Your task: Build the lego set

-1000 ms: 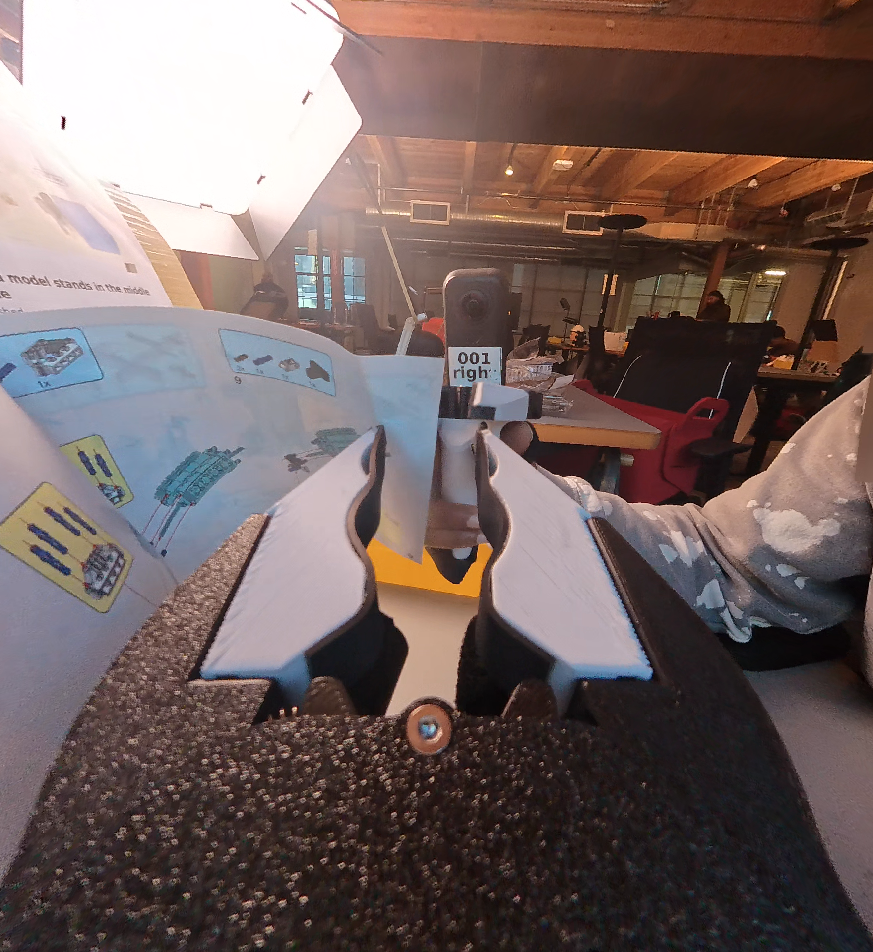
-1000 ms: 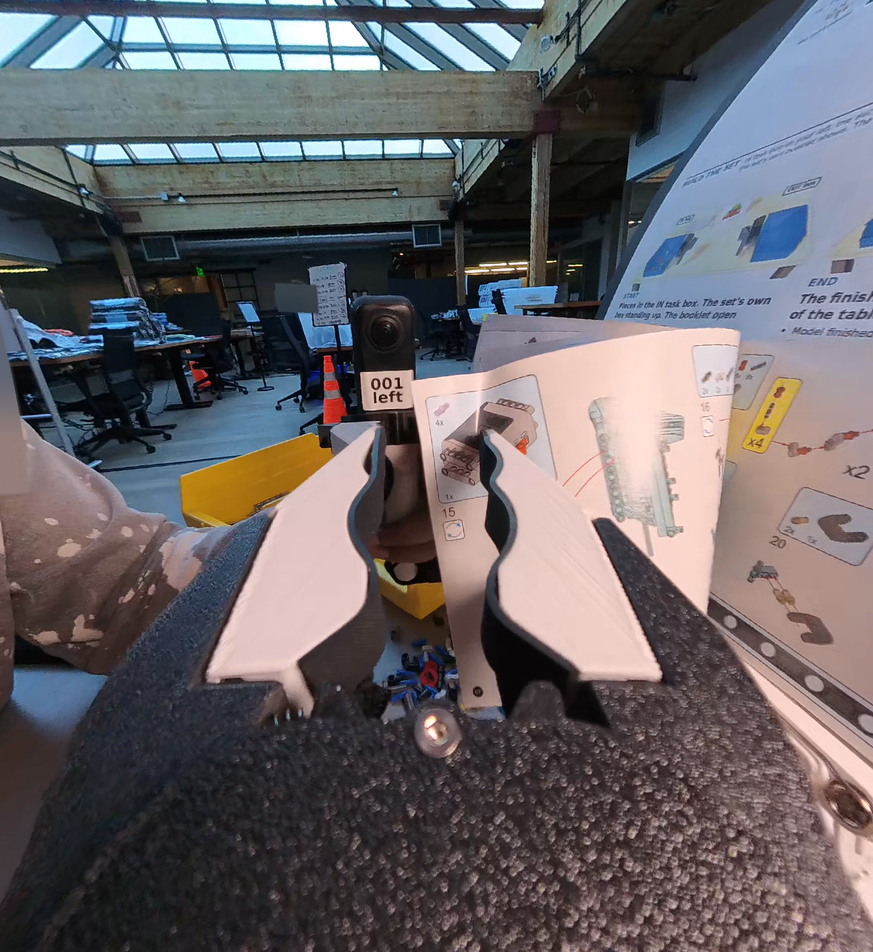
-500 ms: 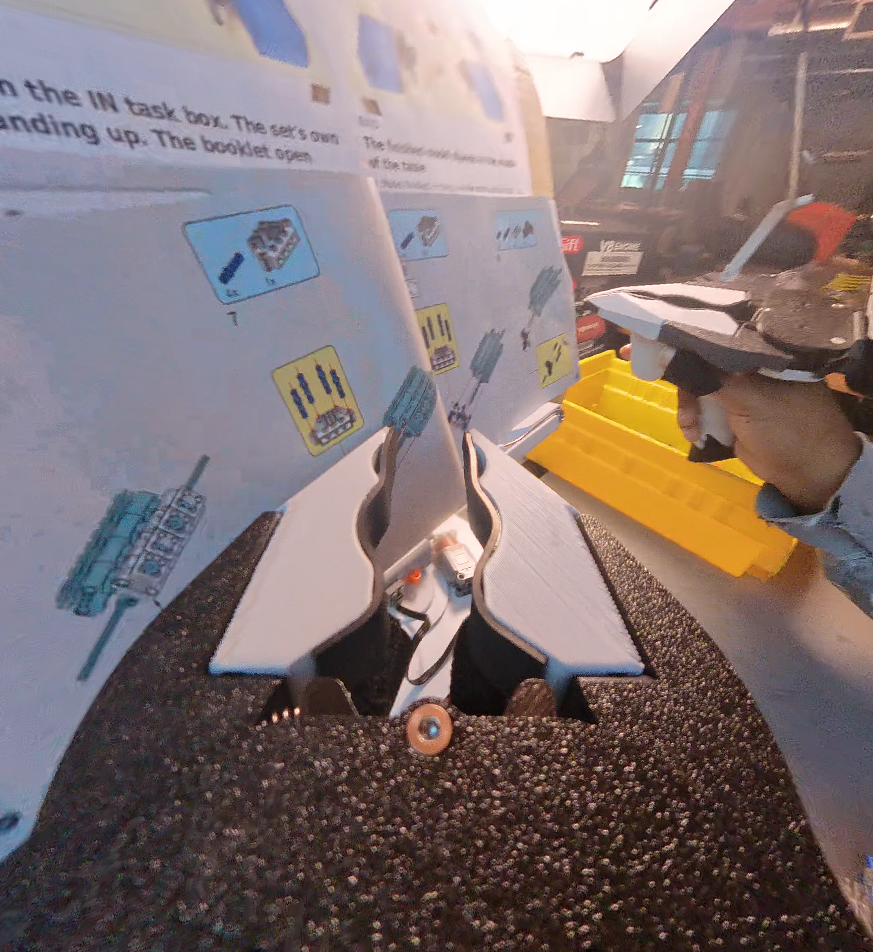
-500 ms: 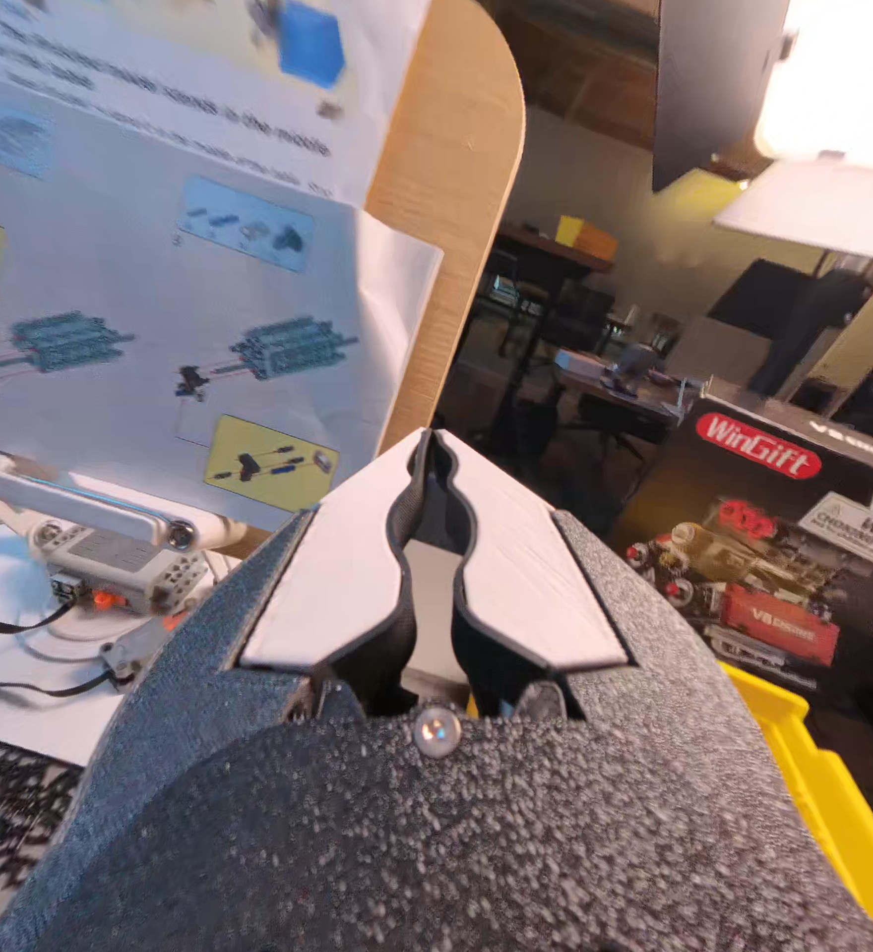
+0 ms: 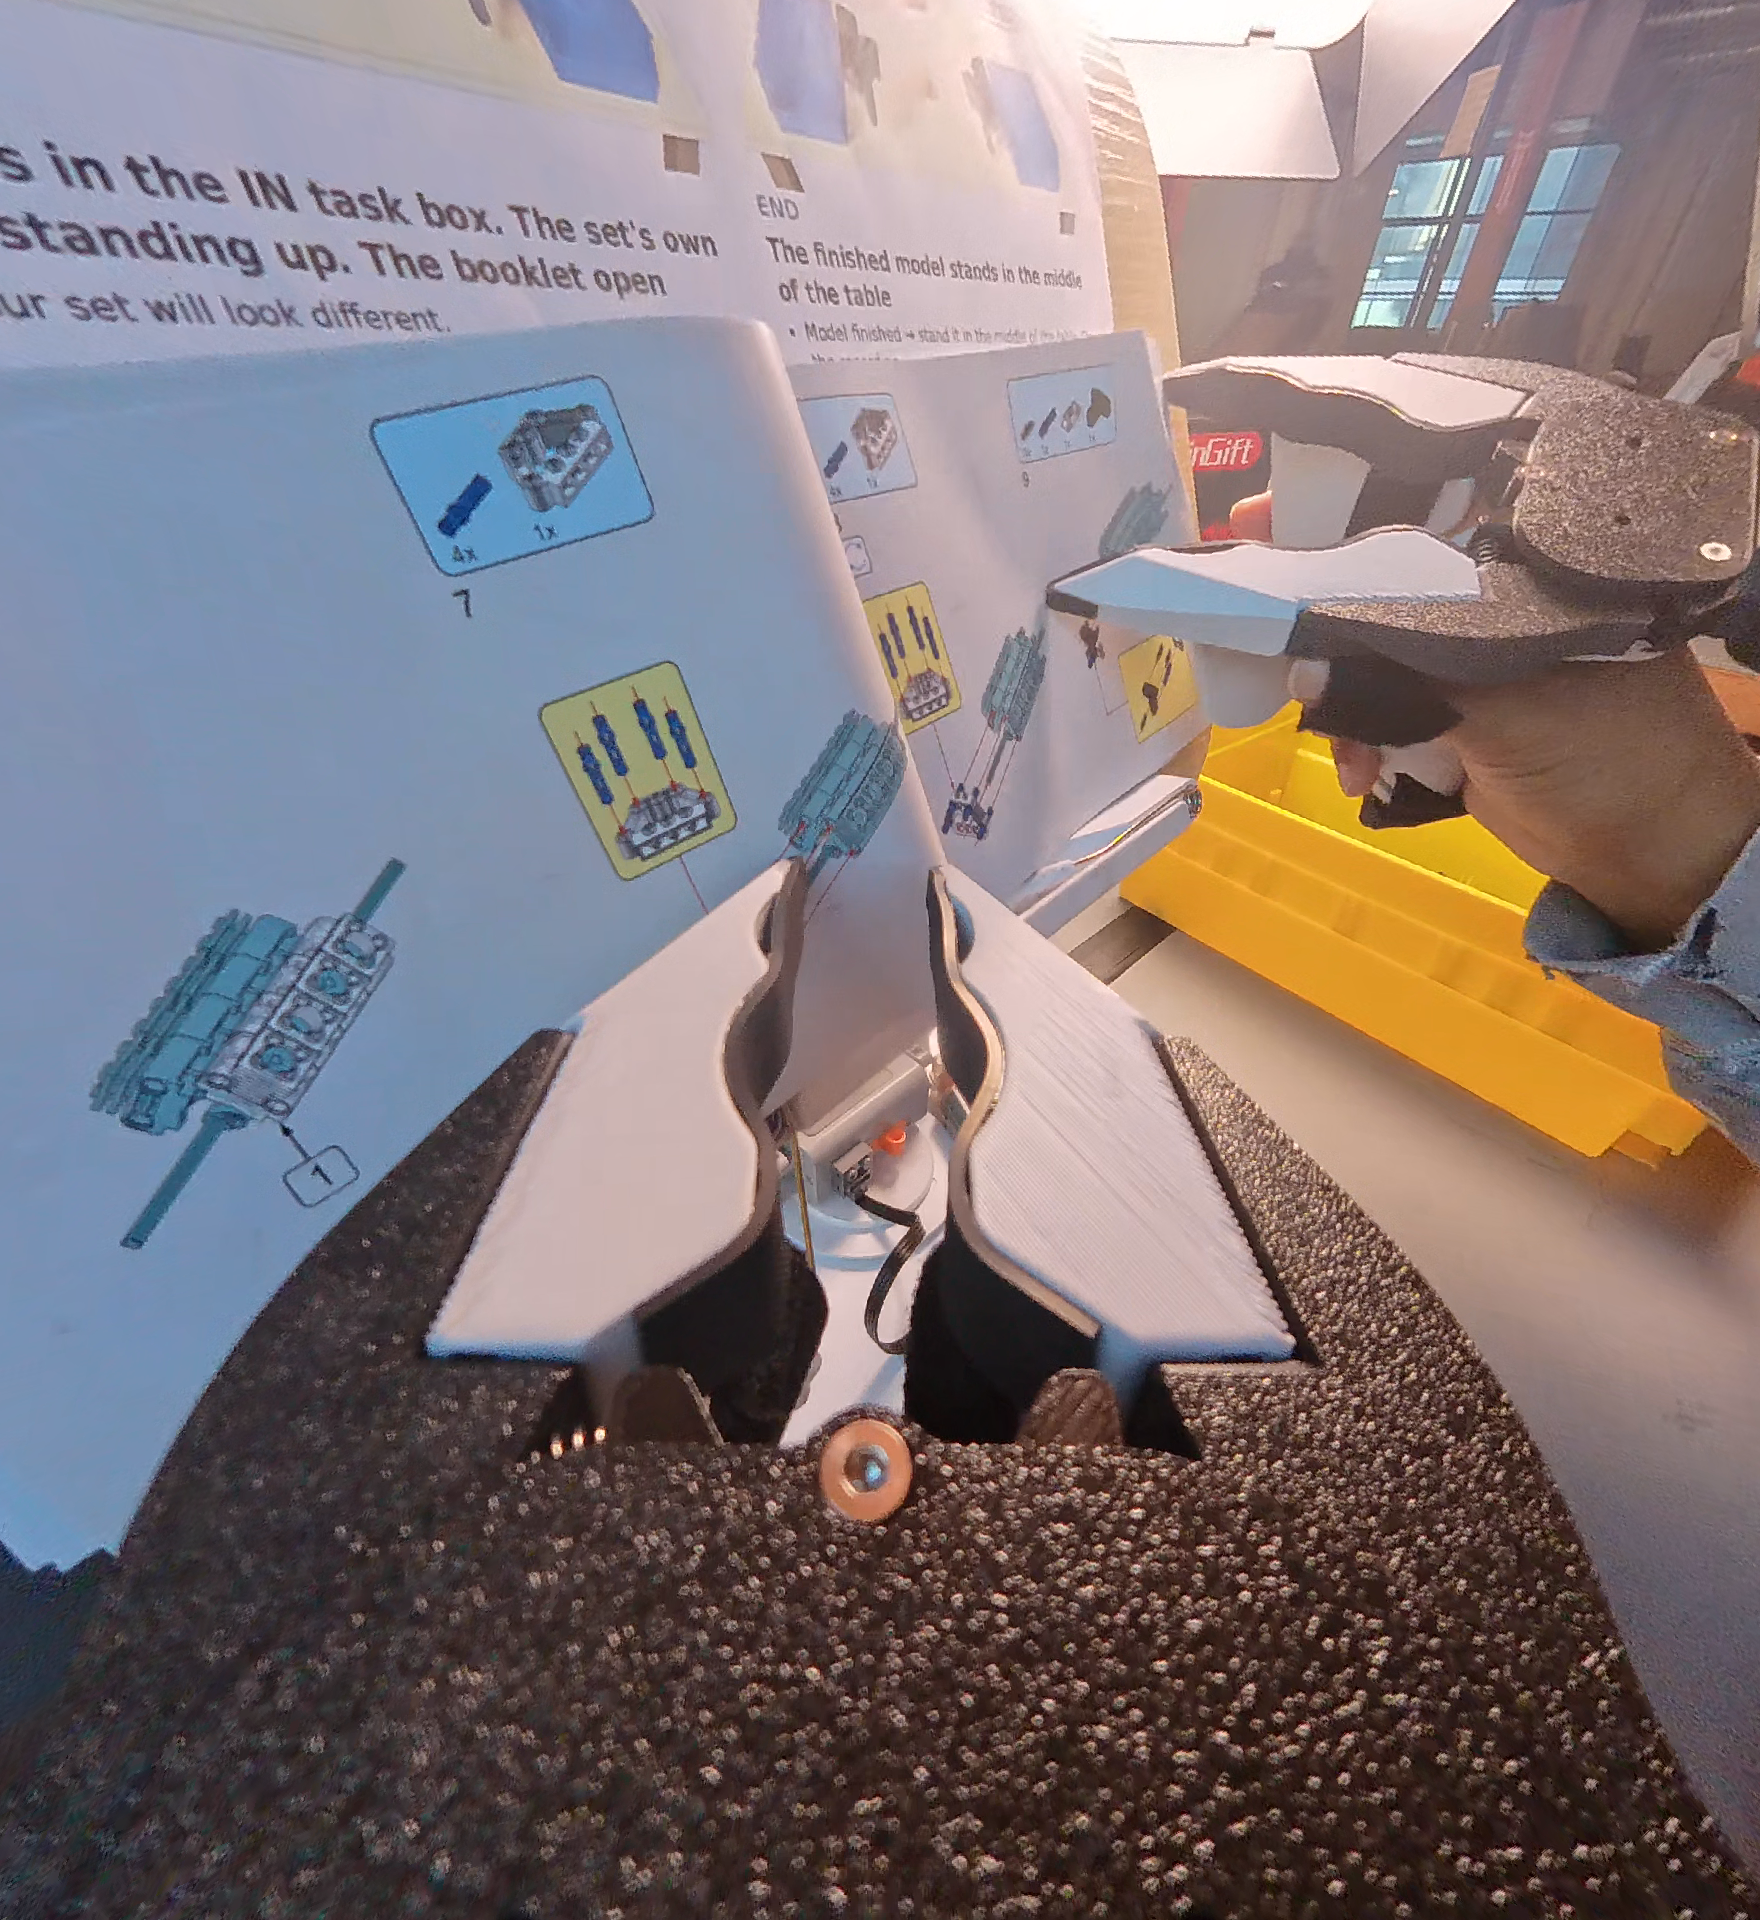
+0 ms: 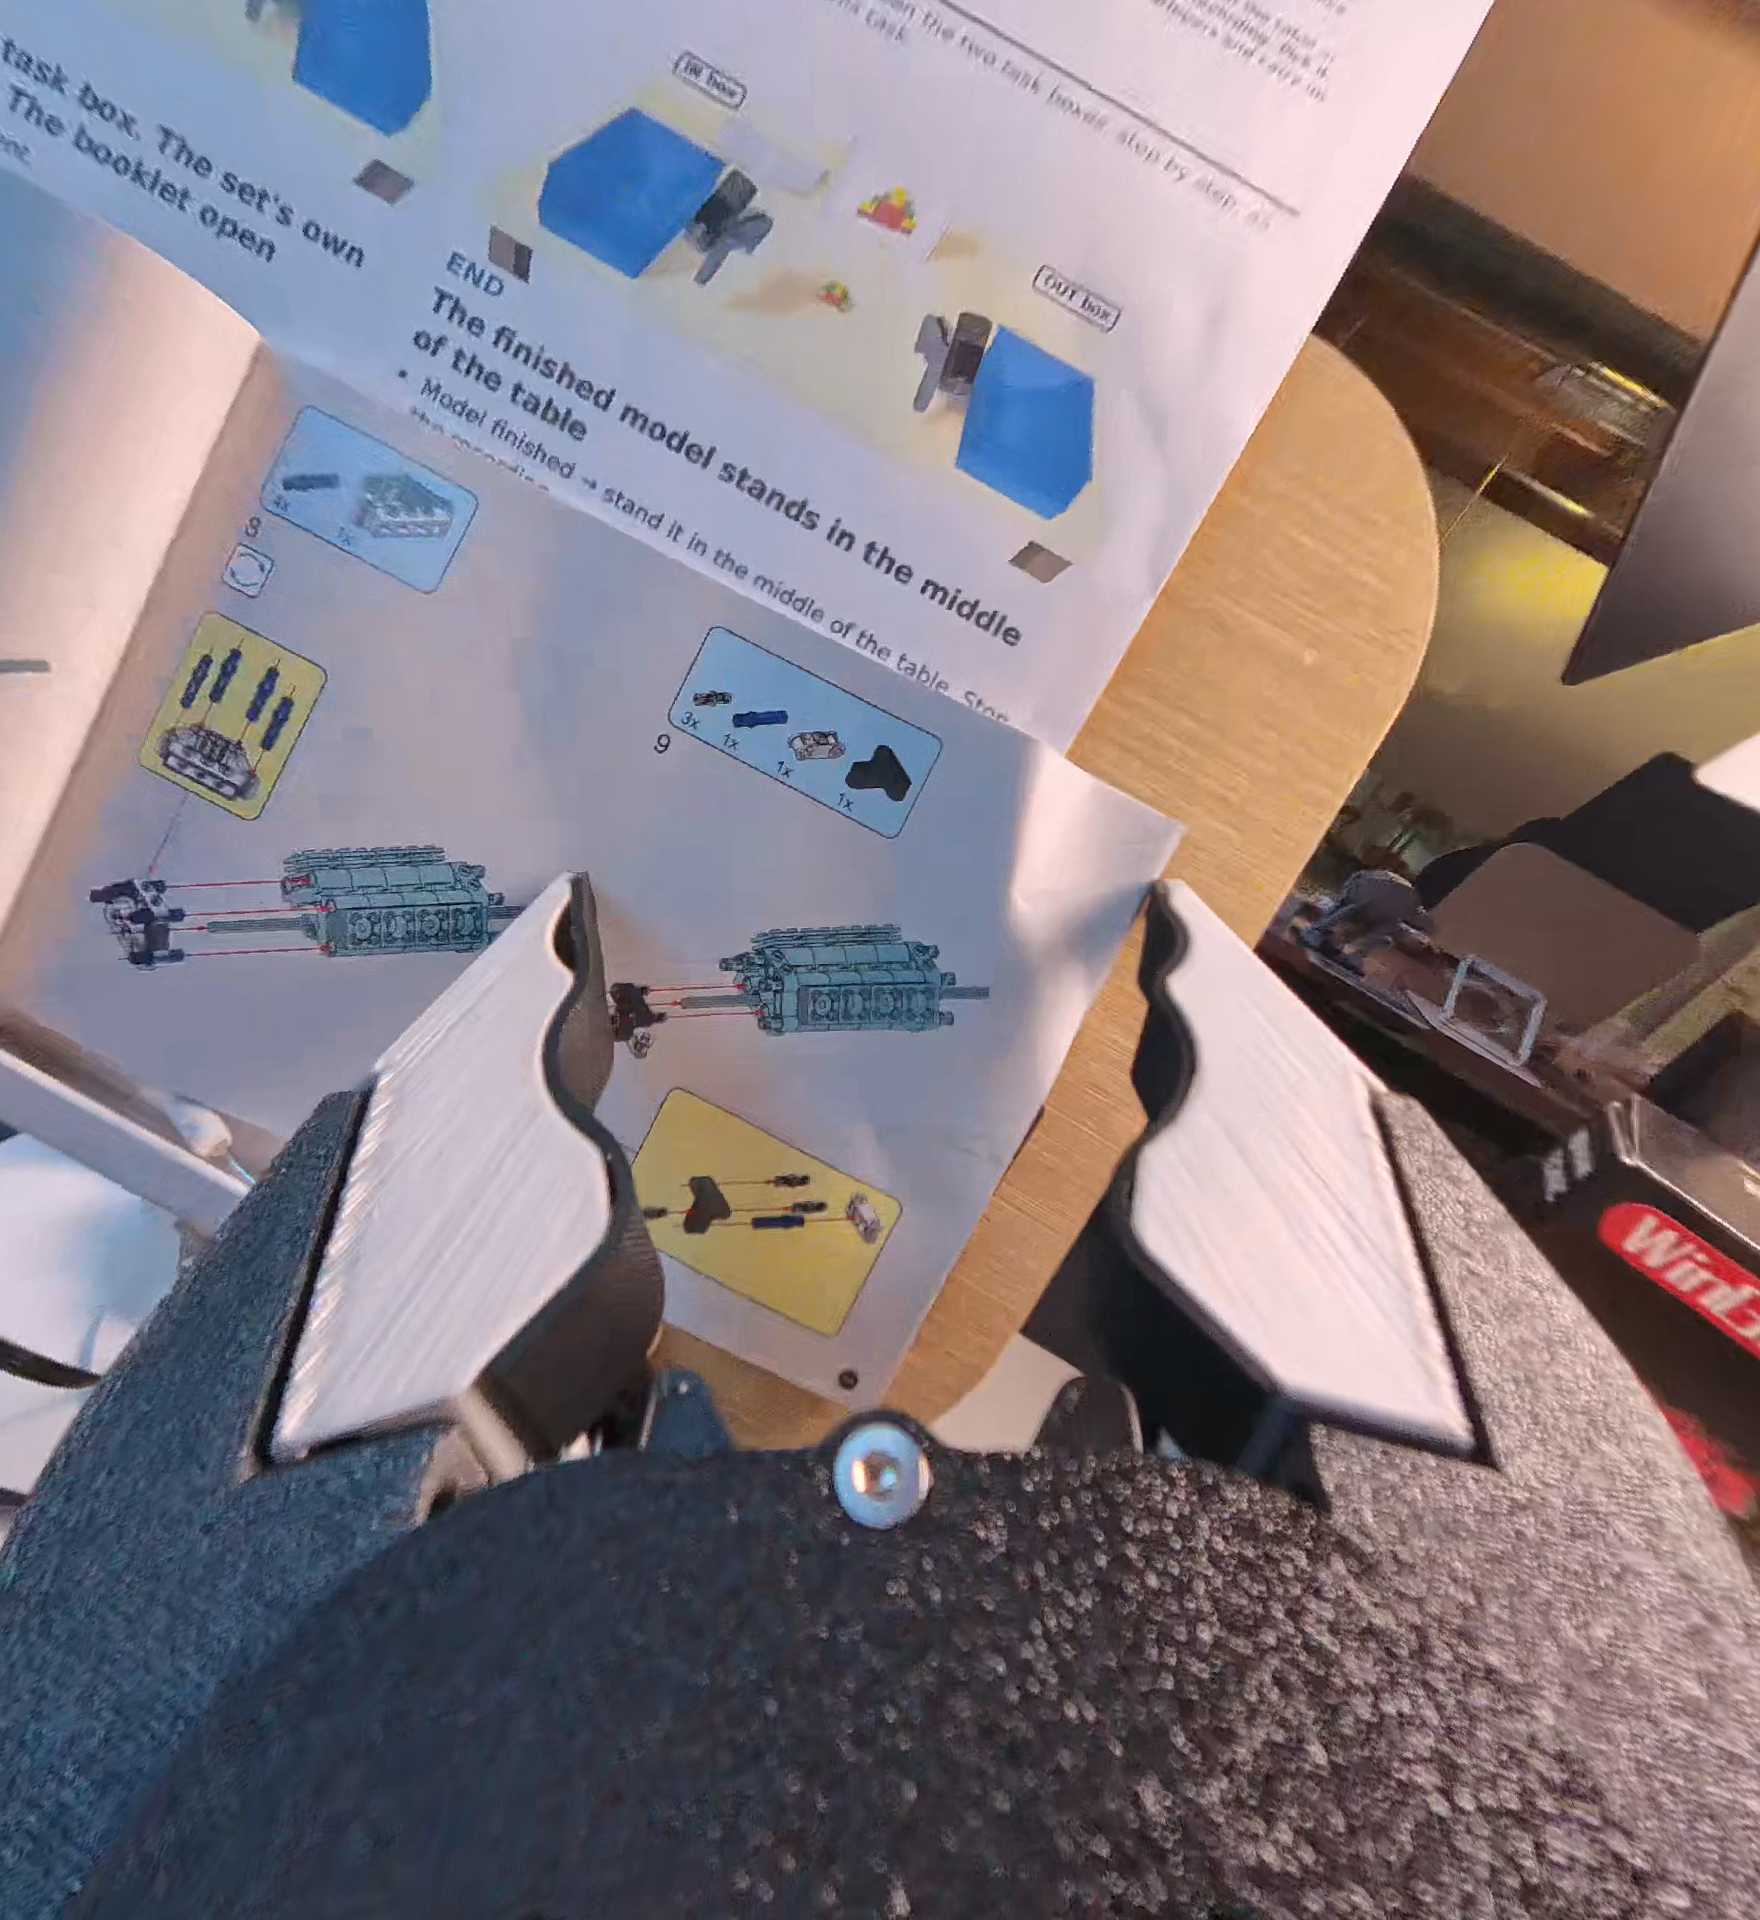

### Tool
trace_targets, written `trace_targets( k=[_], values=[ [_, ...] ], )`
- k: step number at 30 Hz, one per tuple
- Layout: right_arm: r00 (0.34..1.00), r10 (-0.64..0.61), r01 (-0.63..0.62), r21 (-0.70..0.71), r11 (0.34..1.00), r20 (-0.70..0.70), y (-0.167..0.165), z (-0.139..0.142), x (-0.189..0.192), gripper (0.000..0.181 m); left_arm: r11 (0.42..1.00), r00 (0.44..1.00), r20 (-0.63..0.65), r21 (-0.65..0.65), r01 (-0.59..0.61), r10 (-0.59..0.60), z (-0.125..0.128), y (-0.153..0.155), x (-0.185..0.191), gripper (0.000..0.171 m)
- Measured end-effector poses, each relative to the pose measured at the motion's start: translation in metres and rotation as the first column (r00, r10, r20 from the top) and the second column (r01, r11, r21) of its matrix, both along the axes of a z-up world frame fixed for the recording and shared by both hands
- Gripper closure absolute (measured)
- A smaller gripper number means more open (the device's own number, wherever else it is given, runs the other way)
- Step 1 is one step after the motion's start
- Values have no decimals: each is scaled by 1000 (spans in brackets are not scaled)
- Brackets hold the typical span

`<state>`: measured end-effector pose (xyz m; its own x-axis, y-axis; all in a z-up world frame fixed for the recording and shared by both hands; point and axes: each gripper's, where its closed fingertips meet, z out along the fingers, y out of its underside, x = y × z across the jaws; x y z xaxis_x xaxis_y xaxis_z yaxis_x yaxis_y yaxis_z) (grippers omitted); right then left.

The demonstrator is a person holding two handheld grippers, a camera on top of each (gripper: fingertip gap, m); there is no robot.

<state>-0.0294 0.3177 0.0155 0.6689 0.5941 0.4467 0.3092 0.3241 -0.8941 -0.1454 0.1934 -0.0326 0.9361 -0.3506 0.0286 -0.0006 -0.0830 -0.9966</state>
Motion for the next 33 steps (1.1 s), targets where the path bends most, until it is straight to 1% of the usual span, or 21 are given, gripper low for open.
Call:
trace_targets(
  k=[2,3,5,9,10,11,13,15,16,17,18,20,21,23,25,26,28,30,32,33],
  values=[
    [1000,-9,8,29,1000,24,1,2,-4,89,1000,1000,-4,-5,6,-6,-2,-1,1,150],
    [1000,-5,5,44,999,20,-3,2,-4,102,1000,1000,-7,-5,11,-11,-2,-1,1,150],
    [1000,-23,21,99,995,21,-9,3,-2,116,1000,1000,-1,-7,15,-15,-3,-1,0,150],
    [996,-86,79,161,984,37,-11,3,10,125,1000,1000,6,-11,16,-16,-3,-1,0,150],
    [992,-113,101,188,977,52,-11,4,16,151,1000,1000,3,-14,17,-17,-3,-2,0,150],
    [986,-148,127,226,966,81,-11,4,21,163,1000,1000,4,-15,17,-17,-2,-2,0,150],
    [977,-175,135,287,948,121,-14,-1,24,172,1000,1000,6,-16,14,-14,-2,-2,0,150],
    [966,-176,115,296,948,187,-16,-13,22,178,1000,1000,1,-22,13,-13,-3,-1,0,149],
    [963,-172,107,290,951,206,-17,-16,23,177,1000,1000,0,-23,12,-12,-3,-1,0,149],
    [967,-161,96,300,949,199,-20,-15,24,176,1000,1000,0,-25,12,-12,-3,-2,0,149],
    [970,-154,88,317,944,190,-24,-11,25,170,1000,1000,-1,-27,13,-13,-3,-2,0,149],
    [965,-145,63,342,938,218,-30,-8,23,141,1000,1000,-2,-29,12,-13,-3,-2,0,149],
    [960,-149,59,347,936,238,-31,-7,22,133,999,1000,0,-30,13,-13,-3,-2,0,149],
    [955,-138,38,354,935,261,-34,-2,20,124,999,1000,4,-32,17,-17,-3,-2,0,148],
    [959,-119,20,360,933,256,-37,13,18,123,999,1000,3,-34,18,-18,-3,-2,0,148],
    [960,-104,4,360,933,259,-37,22,16,119,999,1000,2,-35,18,-18,-3,-2,0,148],
    [949,-66,-40,326,945,307,-35,31,9,110,999,1000,2,-36,18,-18,-3,-2,0,148],
    [912,-56,-71,289,955,406,-29,27,2,109,999,1000,1,-37,18,-18,-3,-2,0,148],
    [861,-74,-102,314,944,504,-22,17,-3,121,999,1000,-1,-38,19,-19,-3,-2,0,148],
    [832,-90,-107,318,942,547,-17,10,-3,129,999,1000,-2,-39,20,-20,-3,-2,0,148]
  ],
)
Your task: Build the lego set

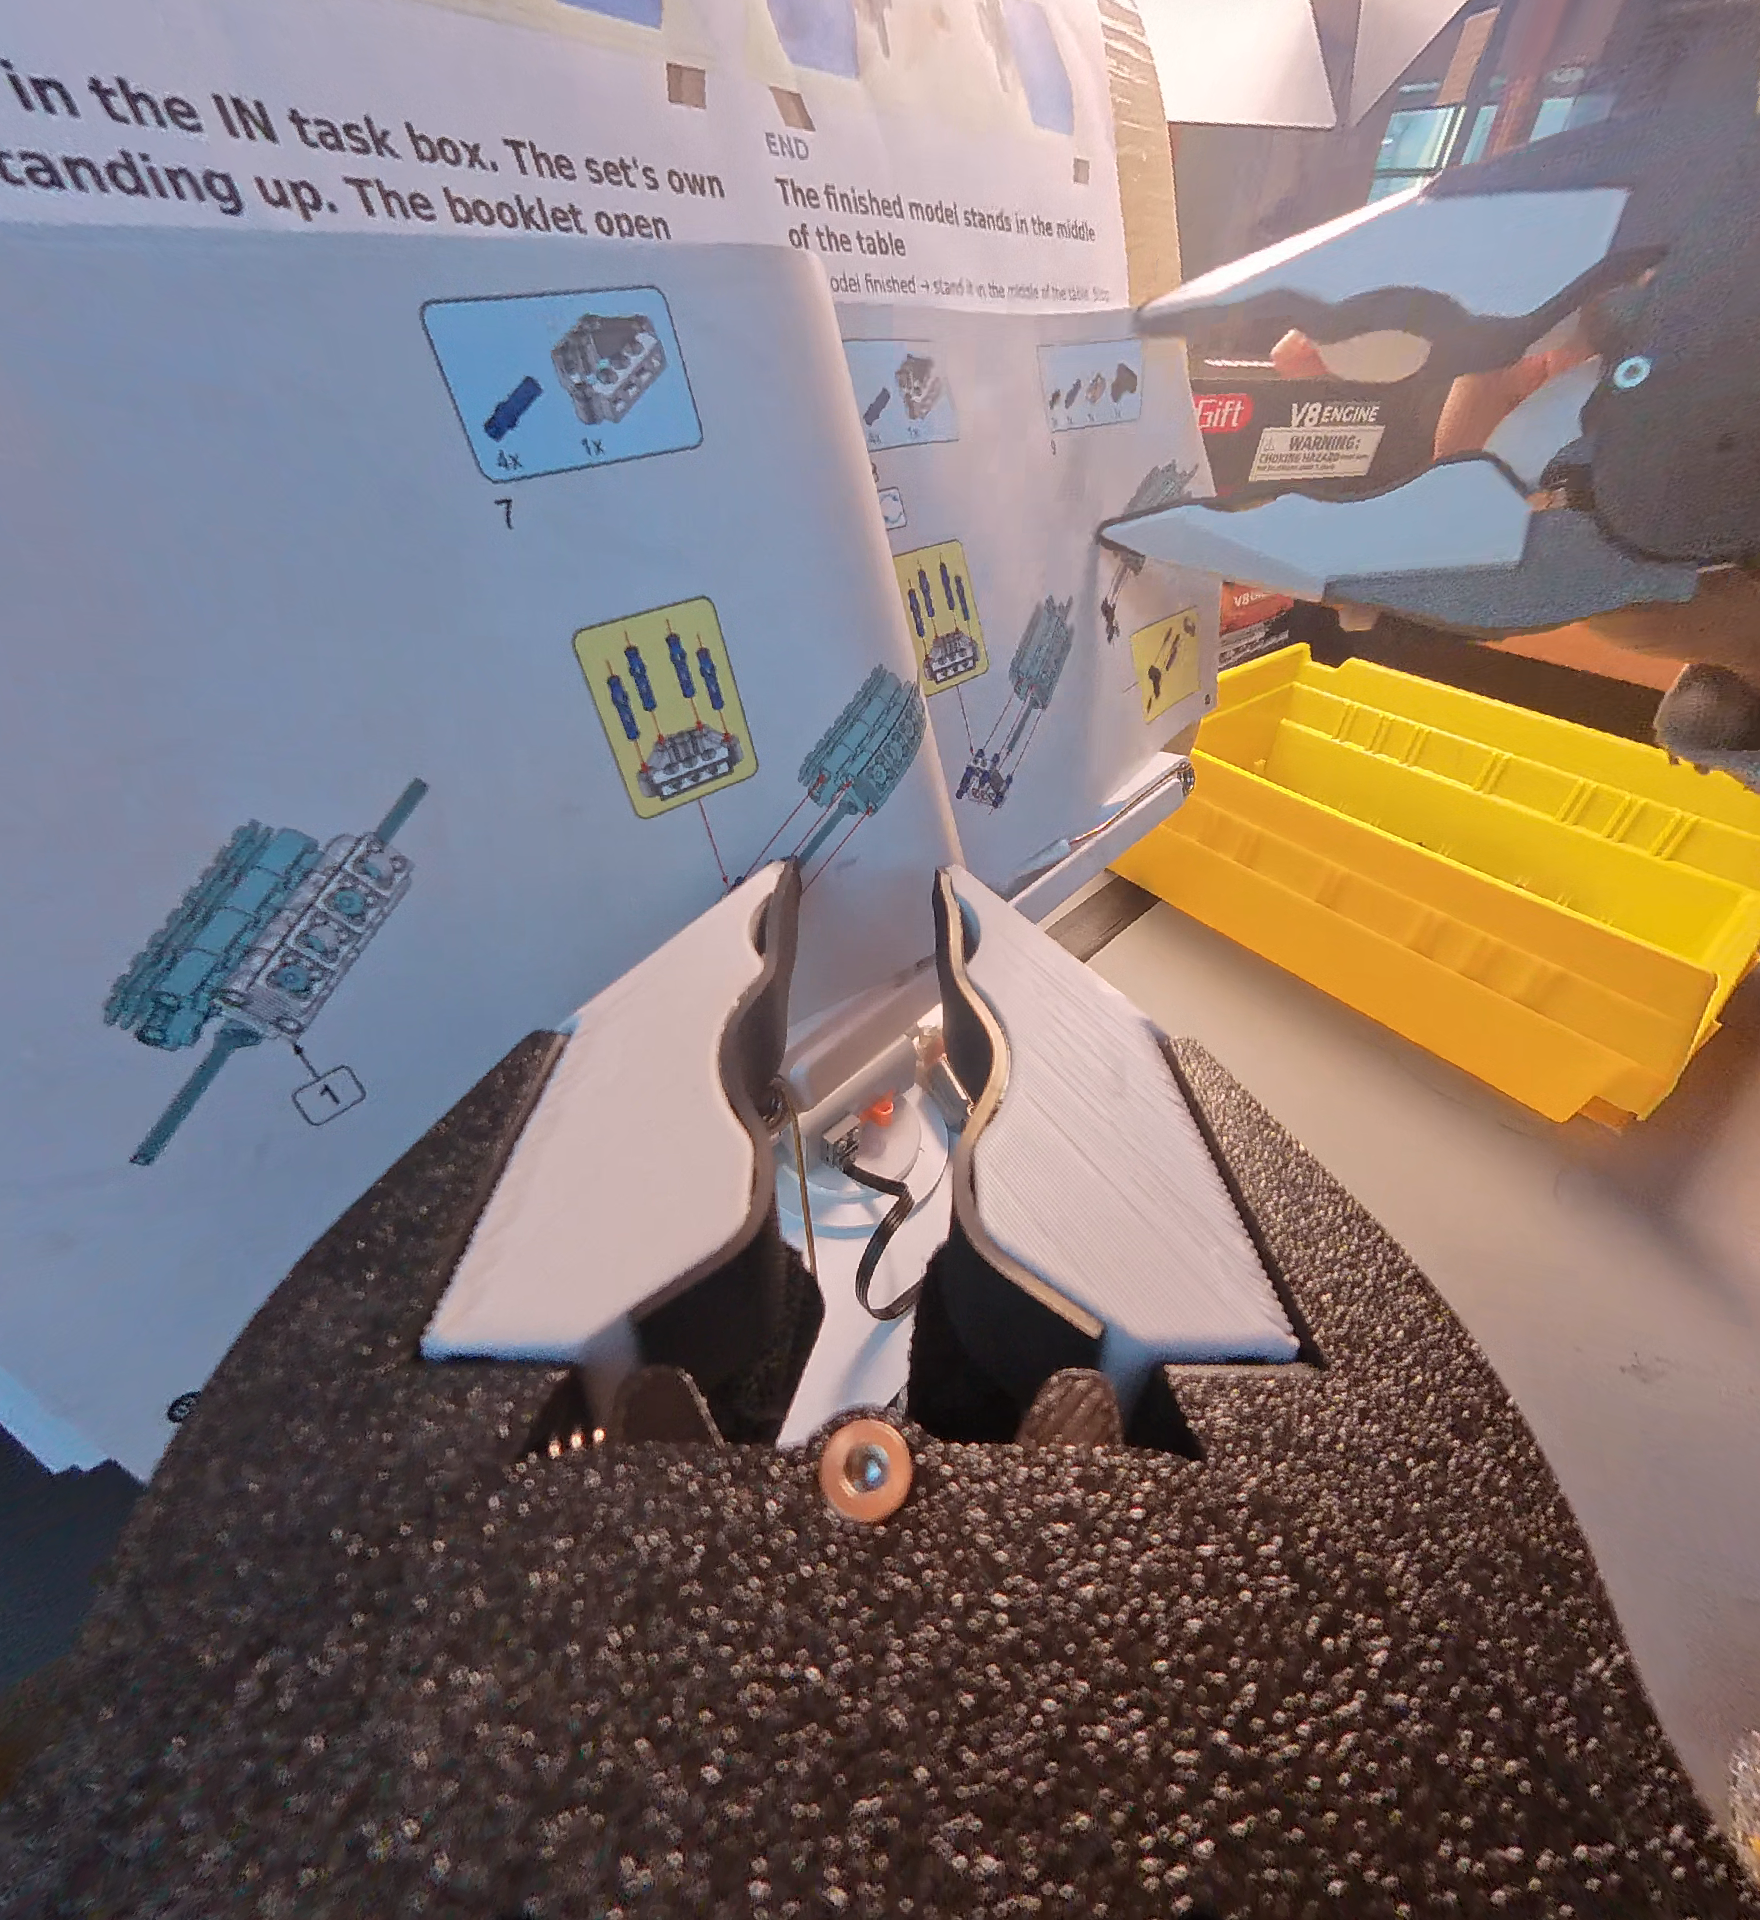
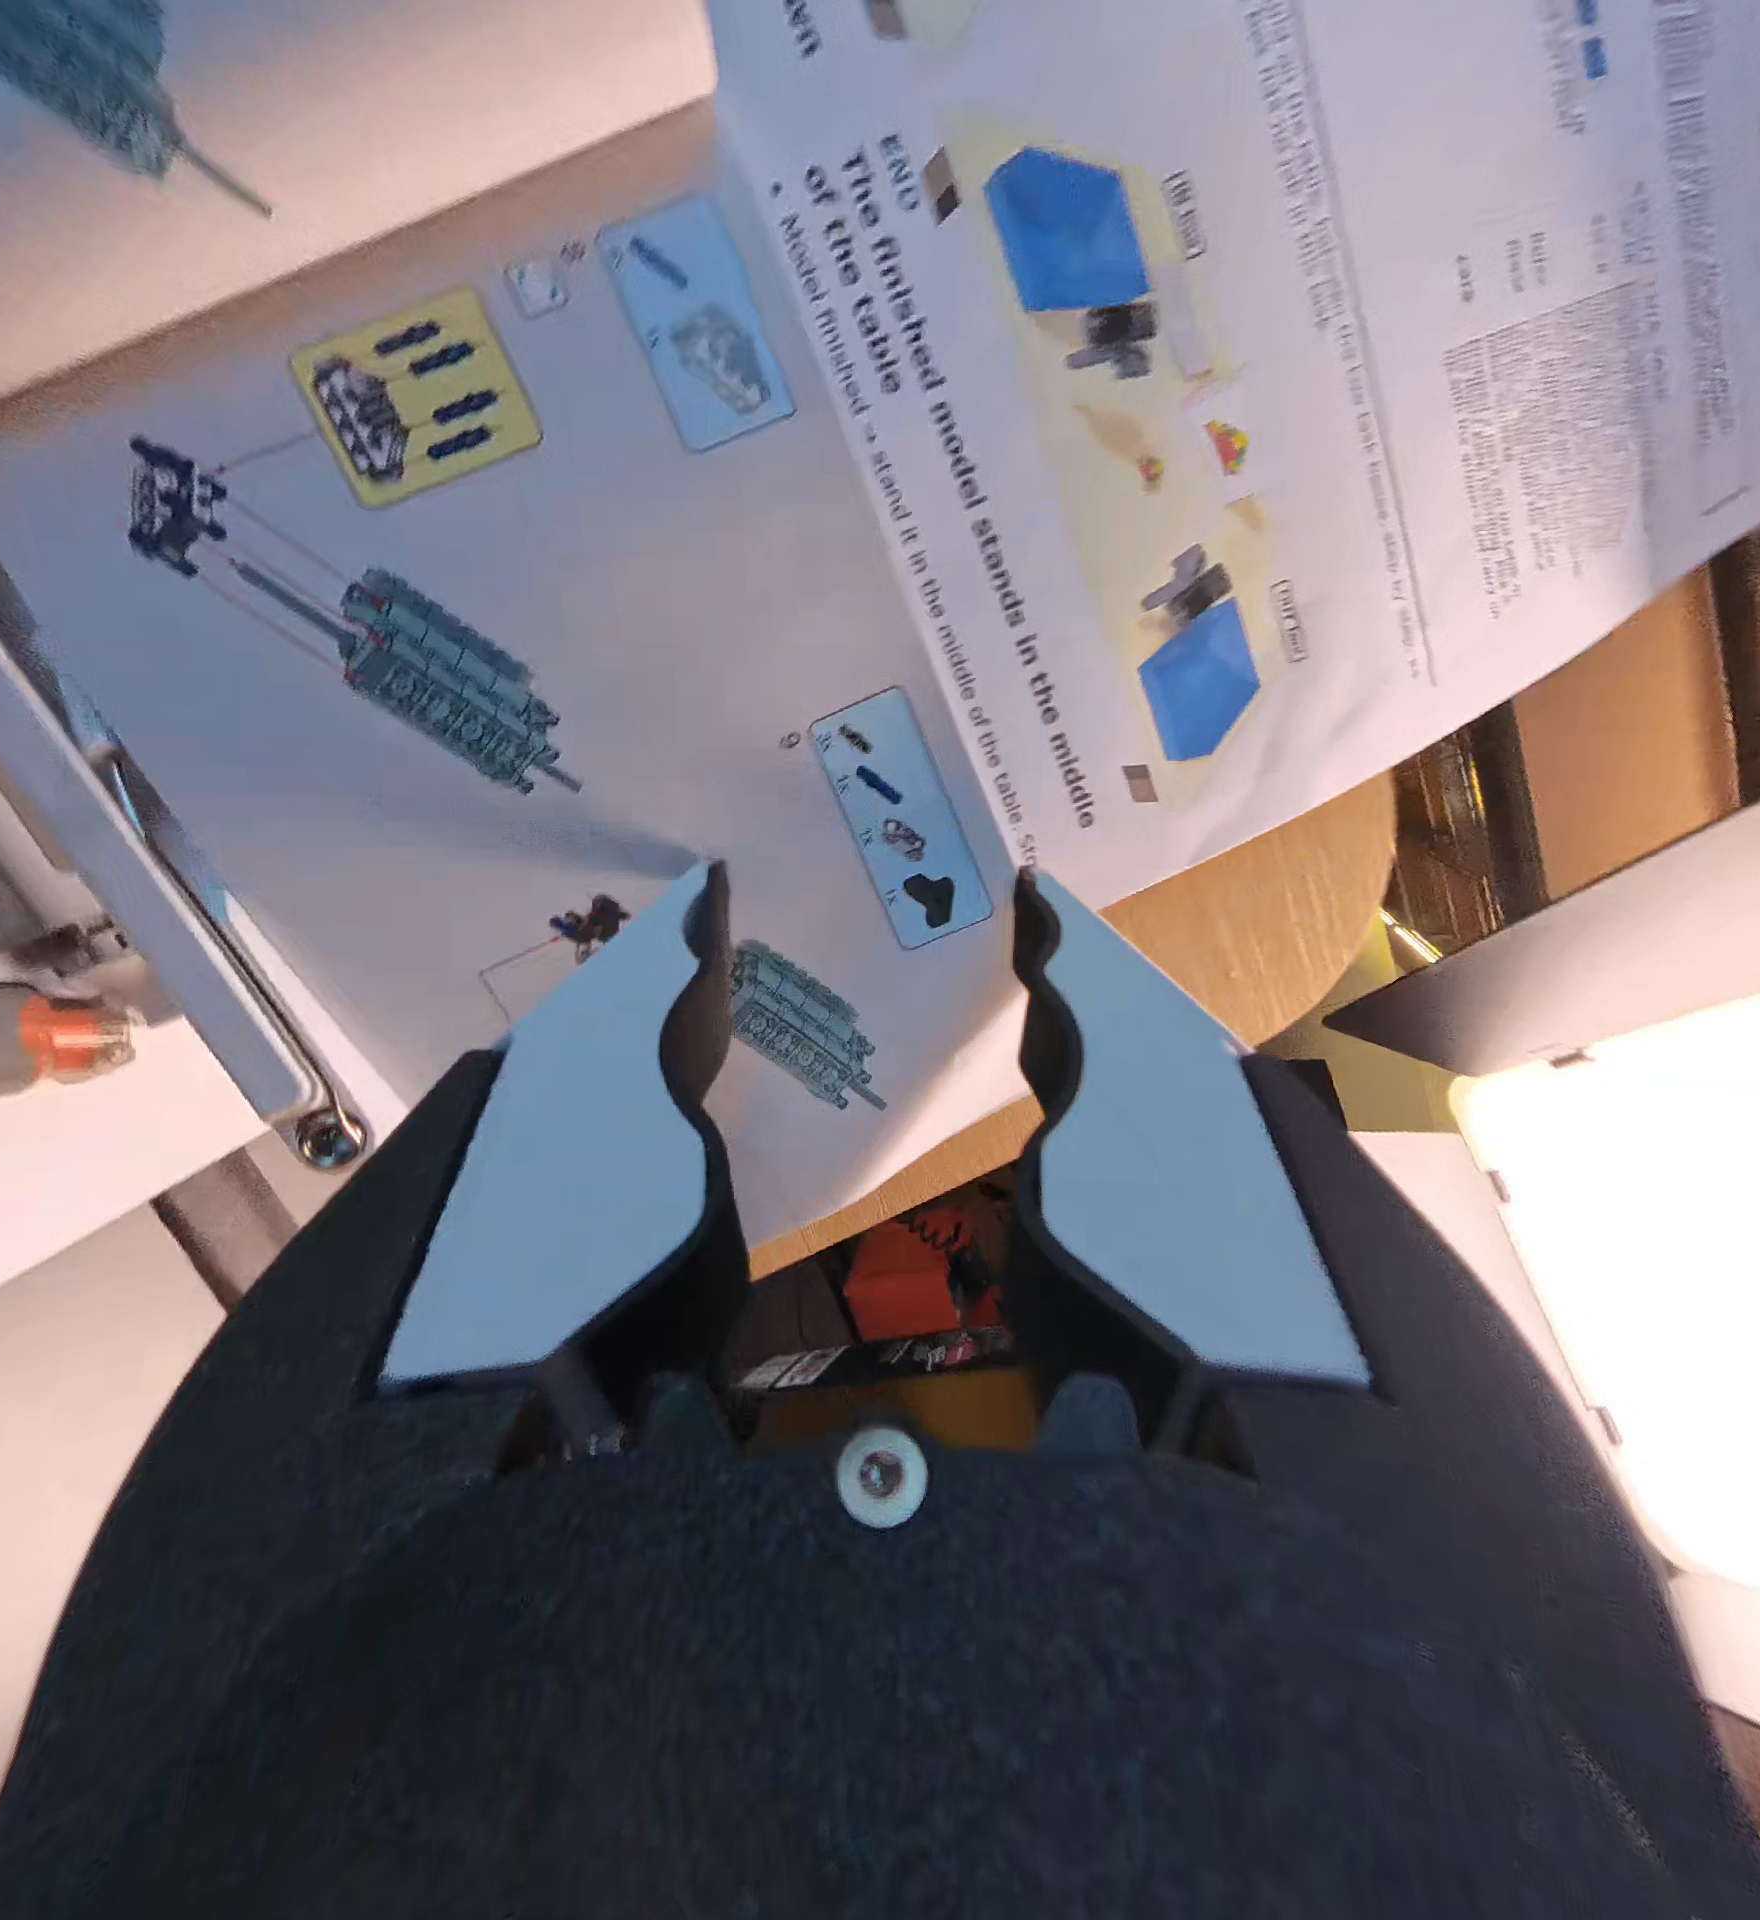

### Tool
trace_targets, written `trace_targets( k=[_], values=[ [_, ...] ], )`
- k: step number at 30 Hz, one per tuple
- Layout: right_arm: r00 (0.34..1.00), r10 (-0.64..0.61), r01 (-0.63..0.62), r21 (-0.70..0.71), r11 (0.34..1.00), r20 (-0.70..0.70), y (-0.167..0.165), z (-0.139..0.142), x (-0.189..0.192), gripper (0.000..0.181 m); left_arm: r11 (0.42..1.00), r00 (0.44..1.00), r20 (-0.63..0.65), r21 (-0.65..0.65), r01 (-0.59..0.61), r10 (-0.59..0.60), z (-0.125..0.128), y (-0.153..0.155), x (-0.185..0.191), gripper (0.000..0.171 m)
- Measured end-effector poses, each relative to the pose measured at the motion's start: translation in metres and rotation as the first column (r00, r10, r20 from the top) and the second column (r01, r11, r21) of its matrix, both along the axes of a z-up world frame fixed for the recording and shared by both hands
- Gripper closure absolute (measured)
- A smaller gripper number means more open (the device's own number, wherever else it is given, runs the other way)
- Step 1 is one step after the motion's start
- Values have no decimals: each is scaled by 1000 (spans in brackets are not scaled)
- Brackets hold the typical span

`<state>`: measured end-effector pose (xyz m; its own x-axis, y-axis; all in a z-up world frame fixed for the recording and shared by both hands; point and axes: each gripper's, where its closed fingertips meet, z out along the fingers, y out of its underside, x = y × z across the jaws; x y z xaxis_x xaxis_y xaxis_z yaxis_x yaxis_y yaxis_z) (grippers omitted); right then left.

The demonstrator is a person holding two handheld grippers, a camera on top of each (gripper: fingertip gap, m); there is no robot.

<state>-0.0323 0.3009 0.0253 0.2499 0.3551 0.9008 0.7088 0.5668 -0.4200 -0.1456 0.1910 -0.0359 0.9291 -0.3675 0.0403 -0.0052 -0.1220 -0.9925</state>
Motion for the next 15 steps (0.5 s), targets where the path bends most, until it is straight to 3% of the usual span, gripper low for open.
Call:
trace_targets(
  k=[3,7,9,11,15],
  values=[
    [999,33,-33,-37,999,-12,4,-10,-1,143,1000,1000,2,-2,1,-1,-1,0,-1,148],
    [996,32,-40,-91,995,-88,7,-4,5,110,1000,1000,7,-6,-1,1,-2,1,-2,148],
    [994,49,-64,-155,986,-99,9,-9,4,106,1000,1000,6,-8,-2,2,-3,1,-2,147],
    [991,50,-76,-216,973,-126,12,-12,4,109,1000,1000,4,-10,-3,4,-4,2,-2,148],
    [990,76,-95,-159,983,-121,7,-18,1,126,1000,1000,1,-12,-7,7,-5,2,-2,147]
  ],
)
